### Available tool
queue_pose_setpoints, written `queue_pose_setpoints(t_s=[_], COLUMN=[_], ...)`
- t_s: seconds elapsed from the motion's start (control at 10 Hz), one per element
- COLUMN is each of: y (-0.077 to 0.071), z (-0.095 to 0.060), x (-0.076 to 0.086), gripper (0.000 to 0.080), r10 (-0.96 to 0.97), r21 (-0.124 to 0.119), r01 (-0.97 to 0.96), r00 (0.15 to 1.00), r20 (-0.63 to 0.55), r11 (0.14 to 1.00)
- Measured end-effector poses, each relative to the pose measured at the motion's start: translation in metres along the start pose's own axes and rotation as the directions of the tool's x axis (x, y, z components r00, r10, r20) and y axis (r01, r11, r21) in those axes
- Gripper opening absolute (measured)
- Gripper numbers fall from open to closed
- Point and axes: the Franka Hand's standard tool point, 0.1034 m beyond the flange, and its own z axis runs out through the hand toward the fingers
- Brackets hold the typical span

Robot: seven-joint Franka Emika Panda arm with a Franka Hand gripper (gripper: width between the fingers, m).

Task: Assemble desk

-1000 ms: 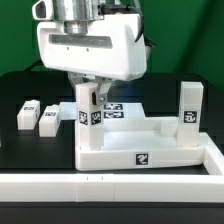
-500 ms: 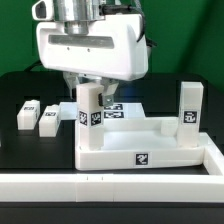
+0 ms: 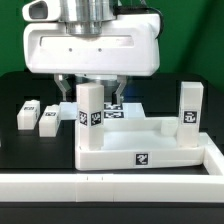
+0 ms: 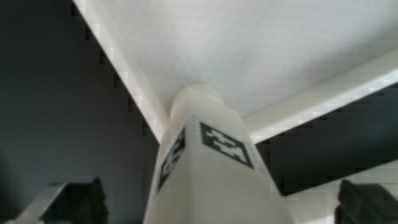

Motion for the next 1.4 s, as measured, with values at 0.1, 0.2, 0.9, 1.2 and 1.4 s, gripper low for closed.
queue_pose_setpoints(t_s=[0.1,0.2,0.9,1.2,1.4], y=[-0.0003,-0.0002,0.0042,0.0061,0.0063], z=[-0.0001,-0.0003,0.002,0.0011,0.0014], x=[0.0001,0.0003,0.0021,0.0032,0.003], gripper=[0.0649,0.0649,0.0649,0.0649,0.0499], r10=[-0.069,-0.18,-0.659,-0.8,-0.799], r21=[-0.001,-0.007,-0.016,-0.027,-0.026], r01=[0.069,0.18,0.659,0.801,0.8], r00=[0.998,0.984,0.752,0.599,0.6], r20=[0.0,0.0,0.02,0.038,0.038], r11=[0.998,0.984,0.752,0.598,0.6])
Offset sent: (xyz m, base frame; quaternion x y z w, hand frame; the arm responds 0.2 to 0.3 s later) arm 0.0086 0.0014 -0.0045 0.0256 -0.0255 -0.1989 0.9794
